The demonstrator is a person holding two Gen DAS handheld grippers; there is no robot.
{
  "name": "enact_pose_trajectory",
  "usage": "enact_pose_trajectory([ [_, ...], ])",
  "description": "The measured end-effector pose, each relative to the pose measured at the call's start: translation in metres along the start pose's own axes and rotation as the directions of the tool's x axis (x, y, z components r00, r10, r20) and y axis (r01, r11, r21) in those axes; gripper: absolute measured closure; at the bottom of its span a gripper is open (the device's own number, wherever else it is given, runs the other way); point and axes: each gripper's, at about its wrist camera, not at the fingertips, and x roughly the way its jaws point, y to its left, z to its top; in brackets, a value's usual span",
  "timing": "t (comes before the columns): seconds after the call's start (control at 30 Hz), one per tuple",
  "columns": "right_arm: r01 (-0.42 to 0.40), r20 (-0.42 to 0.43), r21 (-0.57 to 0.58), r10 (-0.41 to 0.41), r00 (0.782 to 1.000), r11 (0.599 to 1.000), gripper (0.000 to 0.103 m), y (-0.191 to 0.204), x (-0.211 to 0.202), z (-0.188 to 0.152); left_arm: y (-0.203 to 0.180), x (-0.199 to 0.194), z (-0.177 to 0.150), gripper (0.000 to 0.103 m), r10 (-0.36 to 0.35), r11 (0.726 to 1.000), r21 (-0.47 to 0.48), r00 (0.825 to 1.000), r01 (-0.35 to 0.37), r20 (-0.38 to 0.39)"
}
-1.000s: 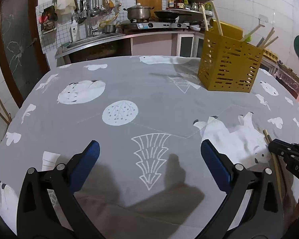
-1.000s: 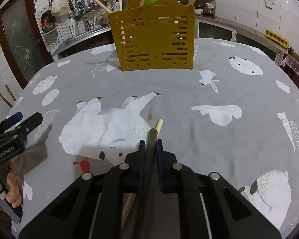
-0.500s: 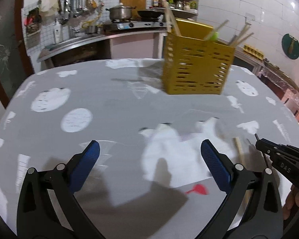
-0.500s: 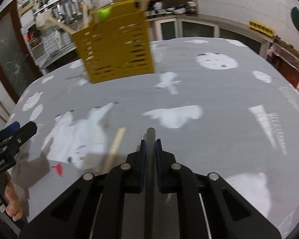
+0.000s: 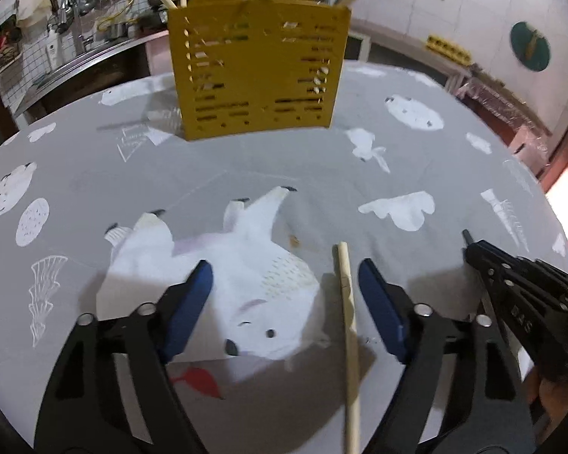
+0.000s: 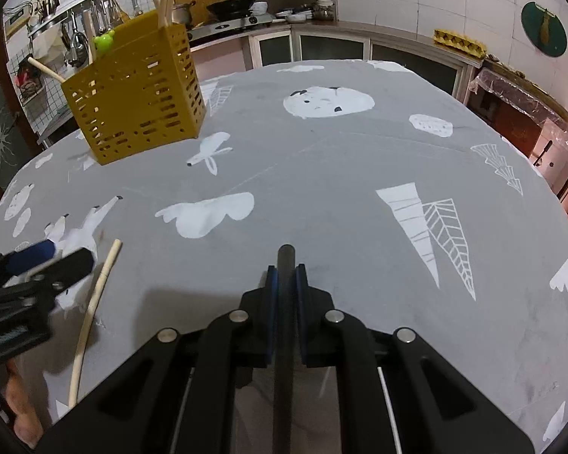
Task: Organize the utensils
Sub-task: 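Grasp a wooden chopstick with the left tool while the right tool holds the dark chopstick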
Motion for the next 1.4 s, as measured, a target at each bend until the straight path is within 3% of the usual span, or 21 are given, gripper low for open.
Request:
enact_pose_trajectory([
  [0.33,-0.003,-0.013,-0.014,0.003,1.0,1.0,0.093,0.0,0.002,0.002,-0.021,0.013,-0.003,0.054,0.031,0.999,0.025,0.998,-0.03,-0.056],
  [0.5,0.007,-0.052,-0.018,-0.008,0.999,1.0,0.093,0.002,0.007,0.008,-0.017,0.017,0.003,0.076,0.038,0.999,0.036,0.997,-0.036,-0.07],
  [0.63,0.011,-0.068,-0.015,-0.012,0.998,1.0,0.093,0.002,0.008,0.011,-0.01,0.016,0.005,0.086,0.004,1.0,0.015,0.997,-0.003,-0.082],
  [0.7,0.01,-0.059,-0.016,-0.011,0.998,1.0,0.093,0.003,0.006,0.01,-0.011,0.015,0.006,0.096,-0.012,1.0,0.018,0.997,0.013,-0.082],
  [0.9,-0.014,-0.022,0.011,0.014,1.0,1.0,0.093,0.001,-0.006,0.006,-0.003,0.005,0.009,0.103,-0.029,0.999,-0.016,0.998,0.029,-0.056],
  [1.07,-0.048,0.035,0.02,0.048,0.998,0.999,0.093,0.003,-0.024,0.01,0.013,-0.019,0.014,0.103,-0.028,0.999,-0.039,0.999,0.029,0.017],
  [1.23,-0.063,0.064,0.002,0.063,0.996,0.998,0.093,0.008,-0.034,0.013,0.018,-0.02,0.015,0.103,-0.072,0.996,-0.05,0.997,0.071,-0.021],
  [1.33,-0.058,0.057,-0.003,0.058,0.997,0.998,0.093,0.007,-0.03,0.012,0.01,-0.017,0.012,0.103,-0.053,0.998,-0.037,0.998,0.052,-0.023],
  [1.4,-0.057,0.042,-0.002,0.057,0.997,0.998,0.093,0.004,-0.025,0.009,0.002,-0.014,0.008,0.093,-0.037,0.999,-0.019,0.999,0.036,-0.022],
])
